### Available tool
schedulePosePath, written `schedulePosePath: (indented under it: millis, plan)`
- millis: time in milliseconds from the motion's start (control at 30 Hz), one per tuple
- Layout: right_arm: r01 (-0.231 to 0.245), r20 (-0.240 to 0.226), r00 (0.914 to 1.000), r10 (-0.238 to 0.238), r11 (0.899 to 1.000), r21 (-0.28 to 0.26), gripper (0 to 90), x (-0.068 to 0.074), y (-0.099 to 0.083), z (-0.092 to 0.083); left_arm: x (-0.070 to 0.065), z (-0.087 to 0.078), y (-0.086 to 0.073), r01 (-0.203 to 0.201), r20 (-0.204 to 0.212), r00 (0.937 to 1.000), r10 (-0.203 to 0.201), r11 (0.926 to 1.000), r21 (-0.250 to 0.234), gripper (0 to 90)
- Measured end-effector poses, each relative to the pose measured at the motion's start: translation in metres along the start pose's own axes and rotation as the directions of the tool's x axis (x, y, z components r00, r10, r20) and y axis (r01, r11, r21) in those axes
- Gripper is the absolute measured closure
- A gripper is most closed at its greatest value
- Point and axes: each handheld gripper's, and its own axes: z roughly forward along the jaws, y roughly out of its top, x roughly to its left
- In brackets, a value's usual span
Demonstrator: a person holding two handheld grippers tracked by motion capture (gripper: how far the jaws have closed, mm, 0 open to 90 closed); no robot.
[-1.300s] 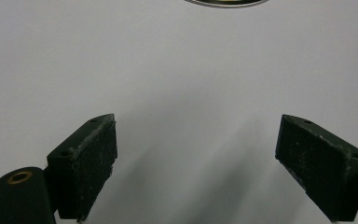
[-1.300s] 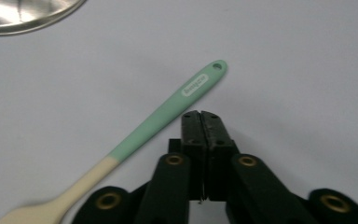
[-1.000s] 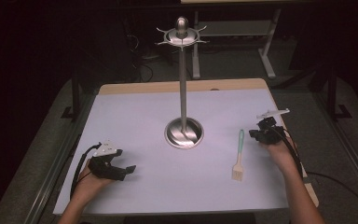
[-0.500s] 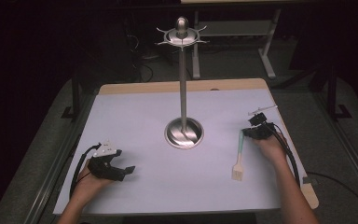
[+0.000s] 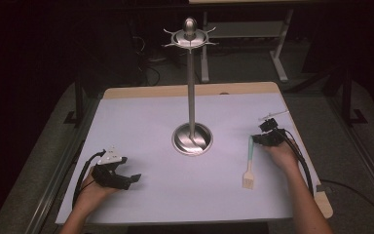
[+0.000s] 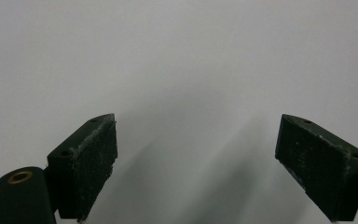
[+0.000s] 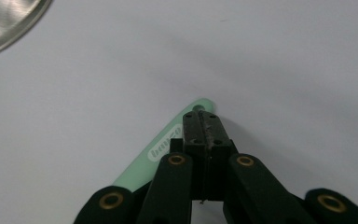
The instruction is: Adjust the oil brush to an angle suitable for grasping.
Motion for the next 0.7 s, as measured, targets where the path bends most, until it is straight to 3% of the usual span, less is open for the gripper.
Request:
schedulePosePath:
  millis: [133, 233, 433, 567, 700]
  plan:
    - [0.012, -0.063, 0.998, -0.012, 1.0, -0.005, 89.9, 0.008, 0.001, 0.003, 0.0, 0.0, 0.0, -0.001, -0.001, 1.0, 0.001, 1.0, 0.001, 12.5]
    - [0.021, -0.069, 0.9974, -0.022, 1.0, -0.014, 89.9, 0.011, 0.002, 0.005, 0.0, 0.0, 0.0, 0.0, -0.002, 1.0, 0.0, 1.0, 0.001, 12.5]
    - [0.048, -0.137, 0.9894, -0.049, 0.999, -0.014, 89.9, 0.021, 0.005, 0.008, 0.0, 0.0, 0.0, -0.001, 0.001, 1.0, 0.001, 1.0, 0.002, 12.6]
    - [0.069, -0.126, 0.9897, -0.069, 0.998, -0.007, 90.0, 0.03, 0.008, 0.01, 0.0, 0.001, 0.0, 0.002, 0.0, 1.0, -0.002, 1.0, -0.002, 12.6]
    - [0.062, -0.103, 0.9927, -0.062, 0.998, -0.003, 89.9, 0.028, 0.007, 0.01, 0.0, 0.0, 0.0, -0.004, 0.0, 1.0, 0.004, 1.0, 0.002, 12.6]
